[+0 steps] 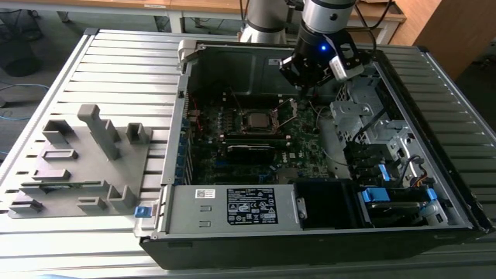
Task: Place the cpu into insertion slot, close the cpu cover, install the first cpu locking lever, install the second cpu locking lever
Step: 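Close the cpu cover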
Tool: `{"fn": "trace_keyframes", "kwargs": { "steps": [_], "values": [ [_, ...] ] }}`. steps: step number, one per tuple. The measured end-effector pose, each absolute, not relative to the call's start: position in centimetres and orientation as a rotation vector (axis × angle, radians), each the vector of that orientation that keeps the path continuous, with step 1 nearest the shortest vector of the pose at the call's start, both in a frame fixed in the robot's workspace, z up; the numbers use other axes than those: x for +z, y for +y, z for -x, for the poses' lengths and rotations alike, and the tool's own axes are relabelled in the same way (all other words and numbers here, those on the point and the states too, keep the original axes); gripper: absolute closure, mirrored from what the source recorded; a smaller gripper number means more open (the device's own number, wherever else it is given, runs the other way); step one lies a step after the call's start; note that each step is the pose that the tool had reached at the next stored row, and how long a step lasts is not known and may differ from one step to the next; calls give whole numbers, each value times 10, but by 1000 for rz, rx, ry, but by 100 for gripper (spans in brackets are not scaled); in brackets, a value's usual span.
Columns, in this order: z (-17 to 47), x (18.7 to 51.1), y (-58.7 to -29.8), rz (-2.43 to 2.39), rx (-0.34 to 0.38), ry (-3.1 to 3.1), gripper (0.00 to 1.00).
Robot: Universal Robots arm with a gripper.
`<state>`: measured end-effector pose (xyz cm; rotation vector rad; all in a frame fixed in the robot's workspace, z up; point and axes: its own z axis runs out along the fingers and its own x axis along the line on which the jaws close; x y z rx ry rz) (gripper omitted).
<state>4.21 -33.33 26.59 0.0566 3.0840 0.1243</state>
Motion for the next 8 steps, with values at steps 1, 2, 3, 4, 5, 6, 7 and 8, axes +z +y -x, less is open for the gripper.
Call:
{"fn": "trace_keyframes", "kwargs": {
  "steps": [1,2,3,4,5,6,7,8],
  "values": [
    [-43,265,-333,-57,124,3084,89],
    [-43,264,-333,-57,124,3084,89],
    [-43,263,-333,-56,124,3084,89],
    [-43,261,-333,-56,124,3084,89],
    [-43,260,-333,-56,122,3084,89],
    [-44,258,-333,-56,120,3084,89],
    [-44,256,-333,-55,115,3084,89],
    [-44,255,-333,-54,111,3084,89]
  ]
}}
